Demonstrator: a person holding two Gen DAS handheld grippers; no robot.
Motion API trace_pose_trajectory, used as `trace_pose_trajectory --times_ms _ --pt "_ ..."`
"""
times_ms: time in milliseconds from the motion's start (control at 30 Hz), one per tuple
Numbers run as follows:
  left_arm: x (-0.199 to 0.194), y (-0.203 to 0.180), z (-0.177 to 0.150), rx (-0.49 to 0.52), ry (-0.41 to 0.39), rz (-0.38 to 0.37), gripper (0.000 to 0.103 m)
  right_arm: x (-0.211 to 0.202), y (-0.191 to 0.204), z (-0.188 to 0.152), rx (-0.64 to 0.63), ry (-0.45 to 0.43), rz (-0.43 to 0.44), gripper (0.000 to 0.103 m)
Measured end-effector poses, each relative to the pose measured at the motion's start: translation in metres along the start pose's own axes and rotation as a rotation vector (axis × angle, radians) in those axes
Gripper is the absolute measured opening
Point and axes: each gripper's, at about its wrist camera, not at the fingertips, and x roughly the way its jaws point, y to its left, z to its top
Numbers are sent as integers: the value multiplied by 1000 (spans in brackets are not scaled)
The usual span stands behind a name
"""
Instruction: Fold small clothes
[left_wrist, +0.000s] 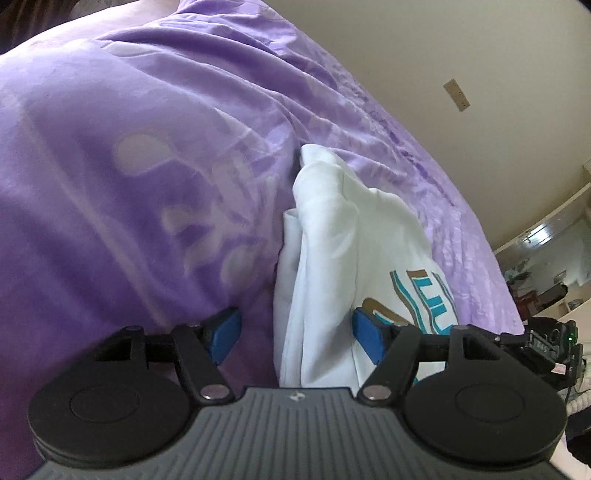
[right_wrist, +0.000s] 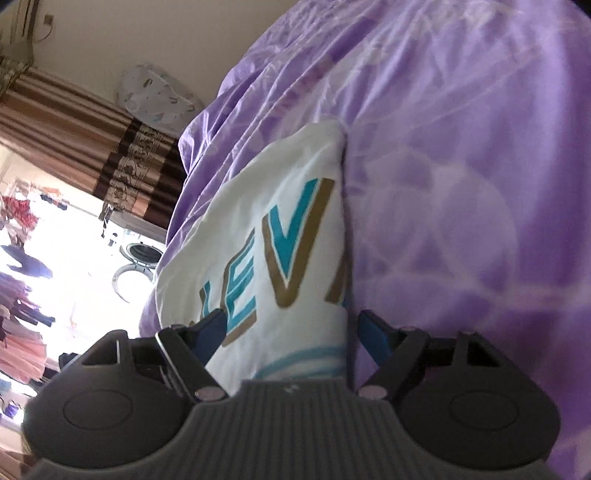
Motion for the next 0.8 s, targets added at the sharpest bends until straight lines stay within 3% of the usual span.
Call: trace_pose_trajectory --times_ms 233,400,700,800 --pt "13 -1 6 -3 -19 -56 75 31 13 9 -48 2 -19 72" --pt "22 -1 9 -12 -17 -69 65 46 14 14 -65 -7 -23 66" --pt "22 -10 27 -60 -19 -77 24 43 9 23 -43 -66 -9 30" --pt "15 -29 27 -10 -31 -32 21 34 18 21 -86 -77 -14 25"
